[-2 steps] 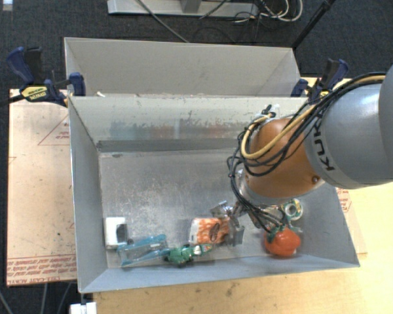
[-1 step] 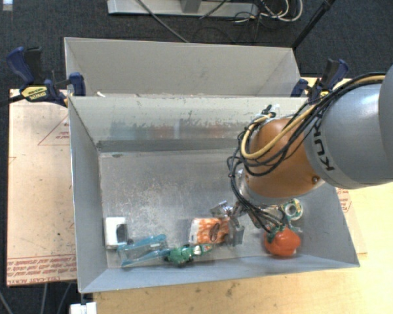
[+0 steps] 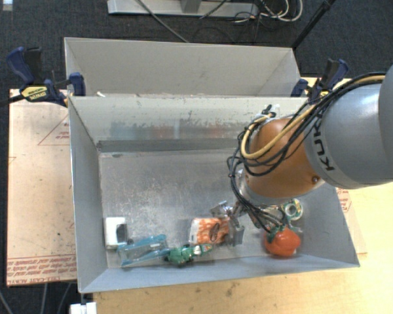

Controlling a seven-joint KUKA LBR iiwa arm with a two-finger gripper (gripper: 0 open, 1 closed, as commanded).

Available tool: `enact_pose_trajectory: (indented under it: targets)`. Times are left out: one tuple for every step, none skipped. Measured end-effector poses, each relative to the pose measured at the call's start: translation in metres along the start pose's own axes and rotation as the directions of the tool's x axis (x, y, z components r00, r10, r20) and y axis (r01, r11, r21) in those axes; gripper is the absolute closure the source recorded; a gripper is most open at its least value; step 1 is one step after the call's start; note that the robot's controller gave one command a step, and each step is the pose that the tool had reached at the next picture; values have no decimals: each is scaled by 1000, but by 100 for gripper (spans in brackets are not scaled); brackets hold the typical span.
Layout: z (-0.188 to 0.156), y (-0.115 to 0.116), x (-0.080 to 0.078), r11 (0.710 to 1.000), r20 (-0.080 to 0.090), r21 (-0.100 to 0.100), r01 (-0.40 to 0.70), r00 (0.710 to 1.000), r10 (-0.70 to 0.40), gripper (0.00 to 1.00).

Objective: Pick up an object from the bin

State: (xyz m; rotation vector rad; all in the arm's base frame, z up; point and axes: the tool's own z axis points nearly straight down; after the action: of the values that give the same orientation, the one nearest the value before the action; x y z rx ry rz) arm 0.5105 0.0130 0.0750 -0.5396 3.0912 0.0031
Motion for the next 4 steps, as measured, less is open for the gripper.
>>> enact_pose_trajectory:
  targets:
    - [0,0,0,1000,0,0,0,1000,0,100]
    - [0,0,0,1000,0,0,0,1000,0,100]
    - [0,0,0,1000,0,0,0,1000,0,100]
    - [0,0,0,1000,0,0,0,1000,0,100]
